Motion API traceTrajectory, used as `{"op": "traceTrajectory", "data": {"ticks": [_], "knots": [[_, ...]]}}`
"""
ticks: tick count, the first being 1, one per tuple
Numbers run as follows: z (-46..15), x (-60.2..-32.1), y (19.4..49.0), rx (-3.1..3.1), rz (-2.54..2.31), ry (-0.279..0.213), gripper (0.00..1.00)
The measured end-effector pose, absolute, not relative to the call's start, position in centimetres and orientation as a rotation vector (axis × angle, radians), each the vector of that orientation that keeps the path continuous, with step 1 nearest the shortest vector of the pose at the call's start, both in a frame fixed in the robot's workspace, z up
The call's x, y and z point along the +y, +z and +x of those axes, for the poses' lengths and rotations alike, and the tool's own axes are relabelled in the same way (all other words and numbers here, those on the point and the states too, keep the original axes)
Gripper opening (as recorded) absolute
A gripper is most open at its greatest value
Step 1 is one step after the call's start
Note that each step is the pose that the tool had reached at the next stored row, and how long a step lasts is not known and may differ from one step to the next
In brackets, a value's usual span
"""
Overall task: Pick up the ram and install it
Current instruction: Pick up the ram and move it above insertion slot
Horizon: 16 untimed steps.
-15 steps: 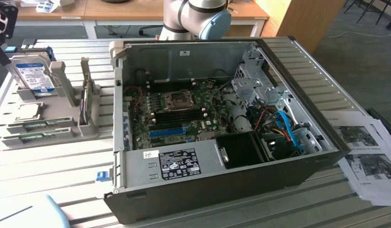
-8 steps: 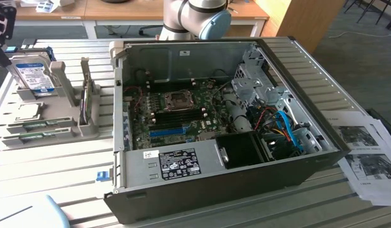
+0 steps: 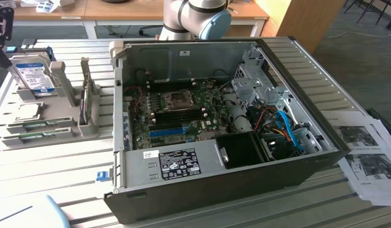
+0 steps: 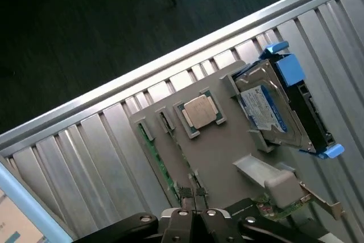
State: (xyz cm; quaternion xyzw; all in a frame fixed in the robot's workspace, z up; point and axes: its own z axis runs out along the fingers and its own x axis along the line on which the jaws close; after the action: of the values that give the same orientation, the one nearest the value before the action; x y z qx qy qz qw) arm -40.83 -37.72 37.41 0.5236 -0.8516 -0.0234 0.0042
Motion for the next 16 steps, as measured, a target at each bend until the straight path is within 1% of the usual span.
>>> {"op": "traceTrajectory", "data": {"ticks": [16], "knots": [[-40.76,-37.71,37.27,-2.447,1.946,-0.071,0.09]]}}
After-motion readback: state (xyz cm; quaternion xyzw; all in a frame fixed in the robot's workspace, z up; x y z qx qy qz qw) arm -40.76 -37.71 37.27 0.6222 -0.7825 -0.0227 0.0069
